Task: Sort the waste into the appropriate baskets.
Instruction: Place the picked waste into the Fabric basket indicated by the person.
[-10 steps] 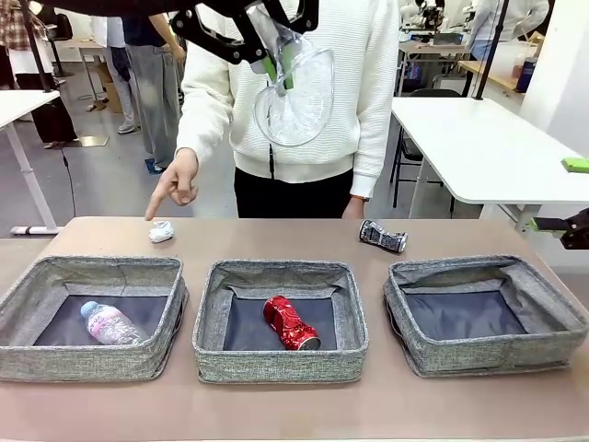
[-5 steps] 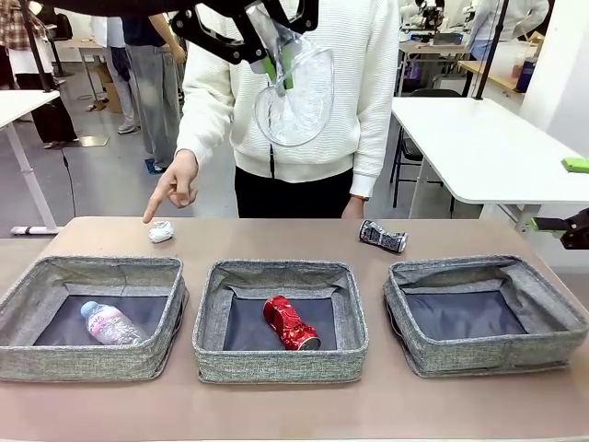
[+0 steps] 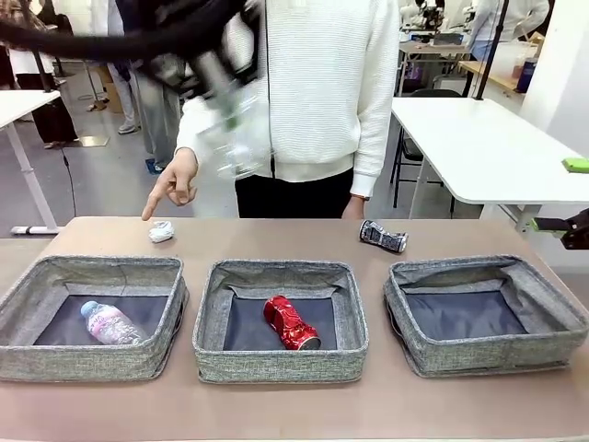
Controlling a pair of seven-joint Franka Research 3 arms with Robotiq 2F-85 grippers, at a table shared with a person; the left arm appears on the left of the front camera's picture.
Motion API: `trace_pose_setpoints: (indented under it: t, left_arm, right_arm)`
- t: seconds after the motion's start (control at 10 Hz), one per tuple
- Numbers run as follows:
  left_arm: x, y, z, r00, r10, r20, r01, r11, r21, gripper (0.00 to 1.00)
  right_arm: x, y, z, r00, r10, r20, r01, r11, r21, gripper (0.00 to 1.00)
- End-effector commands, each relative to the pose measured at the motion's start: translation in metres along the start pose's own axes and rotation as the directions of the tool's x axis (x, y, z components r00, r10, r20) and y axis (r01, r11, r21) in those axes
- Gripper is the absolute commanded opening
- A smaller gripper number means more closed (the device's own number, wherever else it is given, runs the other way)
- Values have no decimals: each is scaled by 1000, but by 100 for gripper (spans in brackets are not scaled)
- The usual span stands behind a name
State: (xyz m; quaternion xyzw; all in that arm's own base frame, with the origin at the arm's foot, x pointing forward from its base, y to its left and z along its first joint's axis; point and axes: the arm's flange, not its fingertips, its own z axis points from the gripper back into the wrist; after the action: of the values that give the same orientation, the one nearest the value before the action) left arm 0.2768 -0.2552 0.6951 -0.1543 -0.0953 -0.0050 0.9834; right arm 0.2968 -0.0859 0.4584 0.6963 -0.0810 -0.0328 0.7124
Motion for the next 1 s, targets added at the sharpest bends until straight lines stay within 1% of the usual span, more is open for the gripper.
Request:
trace_pose_setpoints:
  t: [0.0,0.1,0.2,0.3,0.4,0.5,0.6,0.7,0.9]
  left_arm:
    - [-6,128,-30,995,65,75,-68,997,44,5]
    - [-8,178,-35,987,136,90,-144,986,86,5]
    - [-15,222,-39,978,177,110,-189,975,115,5]
    - [-23,266,-49,973,215,80,-222,971,87,5]
    - [-26,301,-62,953,288,95,-298,947,122,5]
    - [-26,324,-72,927,363,88,-371,922,105,5]
    - [-26,331,-77,910,404,92,-410,911,54,5]
    - [-21,327,-80,894,429,129,-433,901,5,5]
    - [-13,313,-83,897,428,111,-425,904,-55,5]
  right_arm:
    - [1,3,-1,1000,12,6,-12,1000,21,100]
    - [1,3,-1,1000,12,6,-12,1000,21,100]
    - [1,3,-1,1000,12,6,-12,1000,21,100]
    - [1,3,-1,1000,12,6,-12,1000,21,100]
    - [1,3,-1,1000,12,6,-12,1000,21,100]
    - [1,3,-1,1000,12,6,-12,1000,21,100]
    - [1,3,-1,1000,12,6,-12,1000,21,100]
    - [1,3,-1,1000,12,6,-12,1000,21,100]
    - [1,3,-1,1000,12,6,-12,1000,21,100]
